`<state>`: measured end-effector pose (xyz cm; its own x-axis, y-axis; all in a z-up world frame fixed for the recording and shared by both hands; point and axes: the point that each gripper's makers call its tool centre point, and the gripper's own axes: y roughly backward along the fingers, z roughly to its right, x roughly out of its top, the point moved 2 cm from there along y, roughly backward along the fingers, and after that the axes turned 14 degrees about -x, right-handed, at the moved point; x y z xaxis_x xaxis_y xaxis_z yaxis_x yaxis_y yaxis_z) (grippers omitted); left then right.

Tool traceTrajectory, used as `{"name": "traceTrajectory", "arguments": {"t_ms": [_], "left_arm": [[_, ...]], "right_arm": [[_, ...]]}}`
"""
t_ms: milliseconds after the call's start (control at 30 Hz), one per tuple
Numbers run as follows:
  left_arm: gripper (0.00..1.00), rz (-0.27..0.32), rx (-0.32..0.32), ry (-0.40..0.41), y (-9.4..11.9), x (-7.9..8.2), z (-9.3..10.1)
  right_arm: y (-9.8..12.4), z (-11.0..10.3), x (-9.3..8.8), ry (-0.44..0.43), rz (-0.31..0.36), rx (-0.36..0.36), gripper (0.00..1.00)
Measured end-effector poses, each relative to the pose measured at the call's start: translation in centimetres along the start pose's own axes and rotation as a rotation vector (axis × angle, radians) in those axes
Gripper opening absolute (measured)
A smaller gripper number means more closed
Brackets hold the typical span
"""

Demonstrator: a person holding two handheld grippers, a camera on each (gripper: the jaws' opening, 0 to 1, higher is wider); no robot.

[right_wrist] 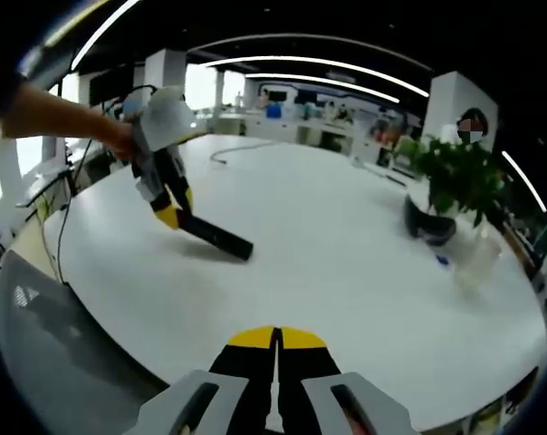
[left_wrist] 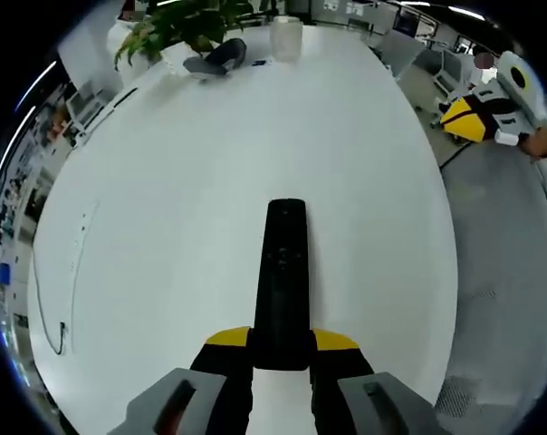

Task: Press the specified remote control buttons in sequence, fully releasing each button before pressing the next.

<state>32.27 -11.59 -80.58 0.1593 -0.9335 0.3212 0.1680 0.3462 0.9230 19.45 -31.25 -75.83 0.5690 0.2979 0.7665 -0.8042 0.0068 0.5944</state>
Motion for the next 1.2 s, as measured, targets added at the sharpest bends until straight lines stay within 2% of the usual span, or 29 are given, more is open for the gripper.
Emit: {"name": "traceTrajectory", "arguments": {"t_ms": [300,533,933,1200], "left_arm": [[0.21,0.031,-0.001,0.022,-0.9,-0.5,2.5],[0.21,0.067,-0.010,0.028,-2.0,-0.7,5.6],[0.22,0.106,-0.023,0.027,-4.0,-1.2,10.4],[0.22,0.123,-0.046,0.056,-5.0,-1.4,12.3]], "right_arm": [[0.1,-0.5,-0.3,-0.013,-0.028,0.028,0.00],[0.3,-0.8,-0.2,-0.018,-0.025,0.049,0.00],[0.4,-1.7,-0.5,0.024,-0.040,0.085,0.00],[0.3,-2.3,-1.1,0.051,-0.079,0.109,0.00]]}}
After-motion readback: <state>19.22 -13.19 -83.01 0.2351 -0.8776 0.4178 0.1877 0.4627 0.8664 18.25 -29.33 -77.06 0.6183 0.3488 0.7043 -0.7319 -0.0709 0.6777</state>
